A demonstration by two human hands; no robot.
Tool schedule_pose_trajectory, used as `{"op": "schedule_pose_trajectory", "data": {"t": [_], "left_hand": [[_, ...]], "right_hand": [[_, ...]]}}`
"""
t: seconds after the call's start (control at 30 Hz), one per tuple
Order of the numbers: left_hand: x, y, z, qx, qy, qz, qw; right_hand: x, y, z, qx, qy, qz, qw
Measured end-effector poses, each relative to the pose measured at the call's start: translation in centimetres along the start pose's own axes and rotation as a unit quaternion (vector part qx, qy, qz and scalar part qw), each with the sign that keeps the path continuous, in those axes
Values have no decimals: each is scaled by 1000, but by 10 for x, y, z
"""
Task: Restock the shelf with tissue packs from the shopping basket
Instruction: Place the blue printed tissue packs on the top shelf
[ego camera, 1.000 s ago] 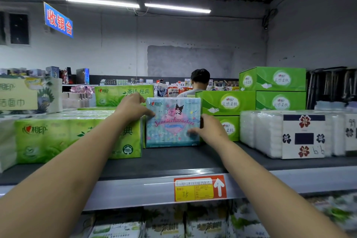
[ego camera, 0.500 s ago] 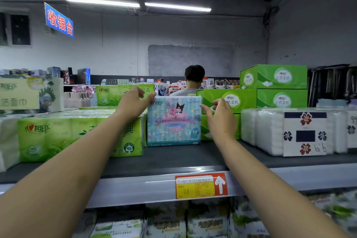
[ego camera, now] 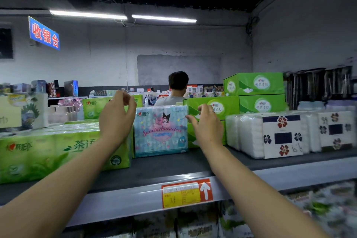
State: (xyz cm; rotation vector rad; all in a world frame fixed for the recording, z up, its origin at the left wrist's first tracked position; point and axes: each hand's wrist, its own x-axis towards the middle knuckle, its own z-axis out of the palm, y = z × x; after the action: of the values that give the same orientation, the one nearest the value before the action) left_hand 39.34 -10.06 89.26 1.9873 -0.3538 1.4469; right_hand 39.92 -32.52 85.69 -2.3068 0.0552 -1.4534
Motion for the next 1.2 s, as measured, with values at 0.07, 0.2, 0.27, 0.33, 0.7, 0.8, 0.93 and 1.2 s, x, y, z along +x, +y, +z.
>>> {"op": "schedule_pose_trajectory", "data": {"t": [0.07, 0.2, 0.27, 0.33, 0.7, 0.8, 0.93, 1.2], "left_hand": [[-5, 1, -10, -11, -9, -4, 1000], [-17, 7, -35, -42, -31, -6, 999], [-24, 12, -47, -84, -29, -26, 996], [-32, 18, -58, -118, -29, -57, 991], [-102, 19, -91, -247, -166, -163, 941], [-119, 13, -102, -237, -188, -187, 935], [-146, 16, -119, -258, -168, -225, 924], [-198, 30, -130, -259, -146, -323, 898]], "right_hand": [[2, 1, -6, 26, 19, 14, 999], [8, 3, -20, 107, 75, 19, 991], [7, 2, -29, 158, 74, 8, 985], [-1, -1, -41, 196, 72, -4, 978], [-117, -19, -83, 391, -18, 76, 917], [-139, -16, -82, 398, -31, 113, 910], [-164, -12, -86, 398, -43, 134, 907], [-210, 9, -99, 465, -114, 232, 847]]}}
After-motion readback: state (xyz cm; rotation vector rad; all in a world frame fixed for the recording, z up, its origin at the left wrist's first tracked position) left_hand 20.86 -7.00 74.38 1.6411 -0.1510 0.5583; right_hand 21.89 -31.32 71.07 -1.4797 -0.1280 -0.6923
